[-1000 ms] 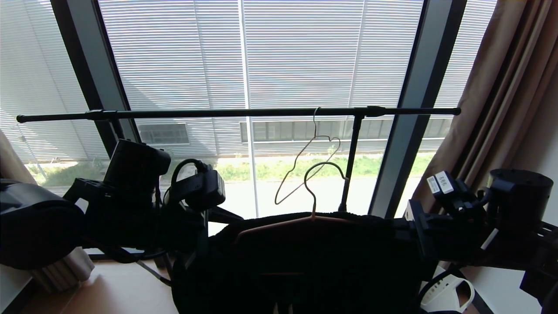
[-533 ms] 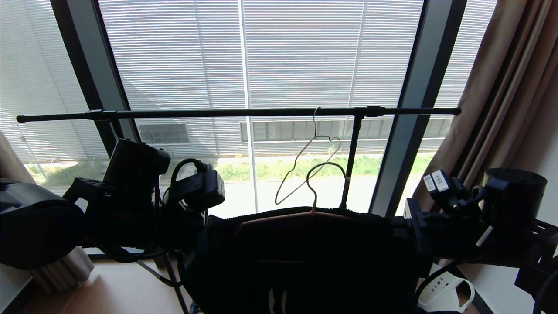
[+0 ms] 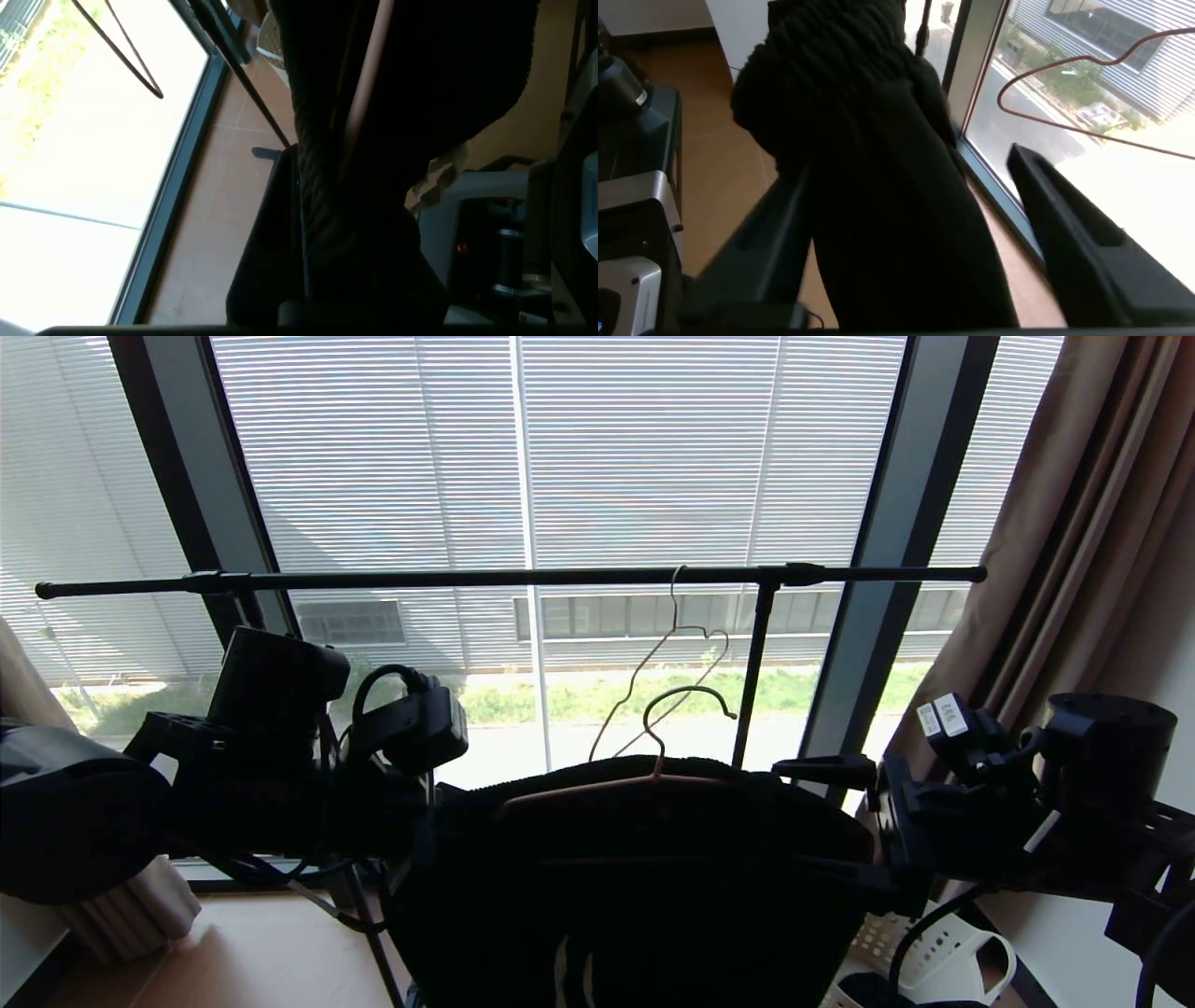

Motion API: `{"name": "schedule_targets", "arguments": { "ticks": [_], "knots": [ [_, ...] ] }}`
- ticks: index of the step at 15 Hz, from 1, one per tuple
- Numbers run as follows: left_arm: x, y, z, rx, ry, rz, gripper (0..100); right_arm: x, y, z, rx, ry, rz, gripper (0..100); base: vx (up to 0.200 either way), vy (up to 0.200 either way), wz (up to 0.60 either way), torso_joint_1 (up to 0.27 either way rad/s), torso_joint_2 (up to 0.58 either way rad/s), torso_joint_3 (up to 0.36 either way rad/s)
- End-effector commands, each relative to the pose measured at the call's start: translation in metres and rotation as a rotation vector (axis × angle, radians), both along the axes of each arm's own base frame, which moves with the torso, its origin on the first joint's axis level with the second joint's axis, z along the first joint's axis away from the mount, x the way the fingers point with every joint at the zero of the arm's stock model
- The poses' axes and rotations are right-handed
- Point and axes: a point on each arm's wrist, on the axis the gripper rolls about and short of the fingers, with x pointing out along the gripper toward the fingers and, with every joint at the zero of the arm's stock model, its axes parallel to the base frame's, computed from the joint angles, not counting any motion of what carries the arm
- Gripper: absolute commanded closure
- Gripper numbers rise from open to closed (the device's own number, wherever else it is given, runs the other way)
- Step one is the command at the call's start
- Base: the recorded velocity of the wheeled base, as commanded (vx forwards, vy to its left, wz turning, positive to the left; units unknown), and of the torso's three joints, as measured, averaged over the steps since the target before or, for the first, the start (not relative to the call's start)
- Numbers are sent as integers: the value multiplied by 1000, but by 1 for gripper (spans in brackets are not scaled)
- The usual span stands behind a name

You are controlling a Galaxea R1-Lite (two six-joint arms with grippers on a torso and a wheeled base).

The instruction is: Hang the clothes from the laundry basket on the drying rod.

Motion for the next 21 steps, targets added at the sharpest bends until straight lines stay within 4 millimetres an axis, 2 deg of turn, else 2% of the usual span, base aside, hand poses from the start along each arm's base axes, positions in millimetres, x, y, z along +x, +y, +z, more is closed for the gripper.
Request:
{"name": "schedule_targets", "arguments": {
  "ticks": [1,4,8,12,16,21],
  "knots": [
    [0,6,0,-6,3,12,100,7,-8,-2,3,4,-18,0,0,0,0,0,0,0],
    [-2,17,3,-21,-4,36,100,11,-17,0,13,-5,-33,0,0,0,0,0,0,0],
    [-6,32,11,-102,38,54,100,14,-18,-3,15,6,-28,0,0,0,0,0,0,0],
    [-11,49,13,-165,89,83,100,29,-26,-17,15,6,-63,0,0,0,0,0,0,0],
    [-15,61,11,-216,135,91,100,34,-27,-24,13,23,-66,0,0,0,0,0,0,0],
    [-20,64,18,-302,194,49,100,44,-26,-40,1,65,-73,0,0,0,0,0,0,0]
  ]
}}
